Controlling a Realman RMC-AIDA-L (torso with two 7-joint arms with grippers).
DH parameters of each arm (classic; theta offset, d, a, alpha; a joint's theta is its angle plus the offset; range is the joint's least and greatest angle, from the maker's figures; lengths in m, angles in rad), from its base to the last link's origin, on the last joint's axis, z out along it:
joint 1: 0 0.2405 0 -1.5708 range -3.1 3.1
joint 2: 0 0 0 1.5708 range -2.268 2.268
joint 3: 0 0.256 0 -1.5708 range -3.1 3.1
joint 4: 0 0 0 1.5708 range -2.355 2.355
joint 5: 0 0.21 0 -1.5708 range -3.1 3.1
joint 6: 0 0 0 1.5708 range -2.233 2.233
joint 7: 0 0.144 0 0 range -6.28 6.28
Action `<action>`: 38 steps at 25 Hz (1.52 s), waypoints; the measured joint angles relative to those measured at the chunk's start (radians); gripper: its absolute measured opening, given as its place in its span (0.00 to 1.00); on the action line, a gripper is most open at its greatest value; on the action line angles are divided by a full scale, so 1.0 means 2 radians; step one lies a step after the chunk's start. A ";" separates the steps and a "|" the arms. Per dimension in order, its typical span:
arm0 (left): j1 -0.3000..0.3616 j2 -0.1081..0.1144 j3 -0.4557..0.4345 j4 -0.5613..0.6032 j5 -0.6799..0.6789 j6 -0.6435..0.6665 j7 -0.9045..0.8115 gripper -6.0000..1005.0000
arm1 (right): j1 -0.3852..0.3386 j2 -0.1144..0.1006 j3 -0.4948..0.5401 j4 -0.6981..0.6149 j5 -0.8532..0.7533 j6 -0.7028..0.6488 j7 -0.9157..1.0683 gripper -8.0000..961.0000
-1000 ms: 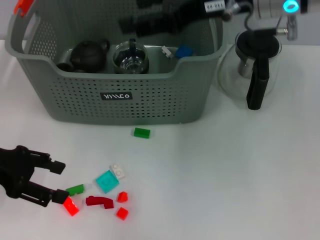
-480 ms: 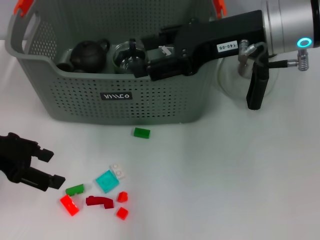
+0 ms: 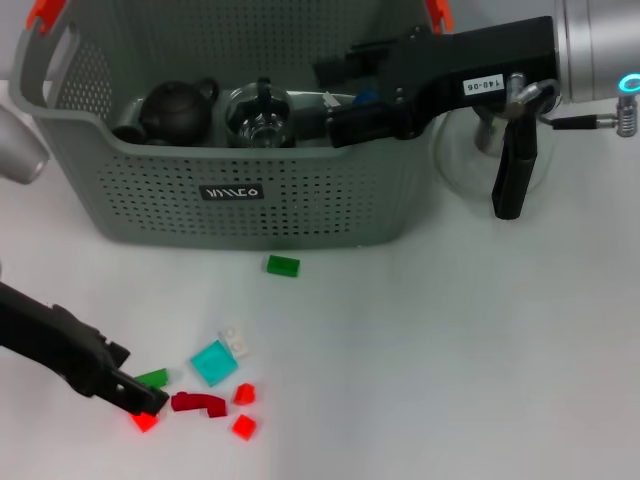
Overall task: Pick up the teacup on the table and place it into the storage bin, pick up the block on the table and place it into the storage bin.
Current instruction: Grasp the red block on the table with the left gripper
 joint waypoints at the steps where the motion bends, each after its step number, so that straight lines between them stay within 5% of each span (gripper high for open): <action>1: 0.002 -0.003 0.001 -0.003 0.000 0.000 -0.006 0.85 | 0.000 -0.001 0.001 0.003 0.000 0.000 -0.003 0.82; 38: 0.028 -0.010 0.112 0.032 0.061 -0.109 -0.012 0.85 | 0.021 0.009 0.002 0.079 0.004 0.071 -0.044 0.81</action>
